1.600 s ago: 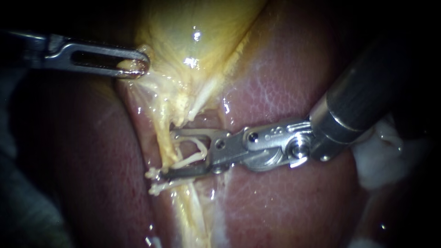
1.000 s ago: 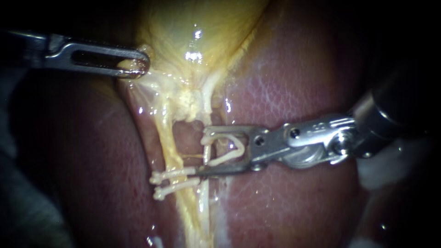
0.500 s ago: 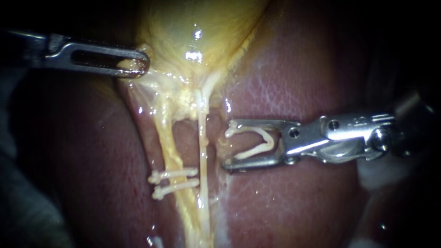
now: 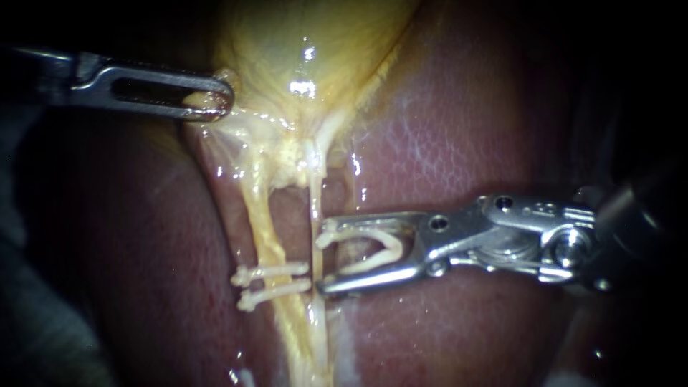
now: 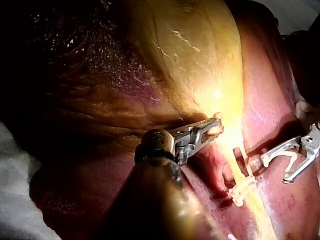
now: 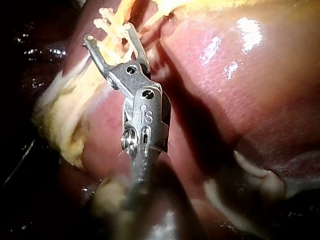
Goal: Clipping third clip left tube
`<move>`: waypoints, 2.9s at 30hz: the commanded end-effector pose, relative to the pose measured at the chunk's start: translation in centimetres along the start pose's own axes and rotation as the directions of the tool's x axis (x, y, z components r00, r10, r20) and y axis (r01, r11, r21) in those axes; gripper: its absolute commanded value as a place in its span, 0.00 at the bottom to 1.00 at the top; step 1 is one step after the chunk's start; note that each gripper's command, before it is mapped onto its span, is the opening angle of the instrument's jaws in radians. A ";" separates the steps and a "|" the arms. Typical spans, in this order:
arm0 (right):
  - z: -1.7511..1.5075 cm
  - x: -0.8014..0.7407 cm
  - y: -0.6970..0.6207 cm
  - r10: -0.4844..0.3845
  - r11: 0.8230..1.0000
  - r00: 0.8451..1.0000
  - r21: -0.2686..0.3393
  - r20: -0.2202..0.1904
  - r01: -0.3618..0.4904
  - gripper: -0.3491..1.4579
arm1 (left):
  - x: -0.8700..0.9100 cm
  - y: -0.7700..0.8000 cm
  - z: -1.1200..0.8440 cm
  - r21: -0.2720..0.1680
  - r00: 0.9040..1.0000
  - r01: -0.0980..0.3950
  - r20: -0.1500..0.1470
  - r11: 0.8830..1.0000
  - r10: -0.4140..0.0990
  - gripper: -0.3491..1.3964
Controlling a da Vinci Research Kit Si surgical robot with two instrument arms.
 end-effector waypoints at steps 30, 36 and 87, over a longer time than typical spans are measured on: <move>0.40 -0.42 0.82 0.182 0.981 0.983 0.068 0.027 -0.184 0.47 | 0.00 -0.01 0.01 0.000 1.000 0.000 0.000 1.000 0.000 0.00; 0.57 -0.39 0.84 0.183 0.975 0.983 0.131 -0.003 -0.181 0.47 | -0.01 -0.01 0.01 0.000 1.000 -0.001 0.000 1.000 0.001 0.00; 0.66 0.37 0.50 0.232 0.935 0.956 0.312 -0.177 -0.169 0.16 | -0.01 -0.03 0.05 0.002 1.000 -0.002 -0.002 1.000 0.002 0.00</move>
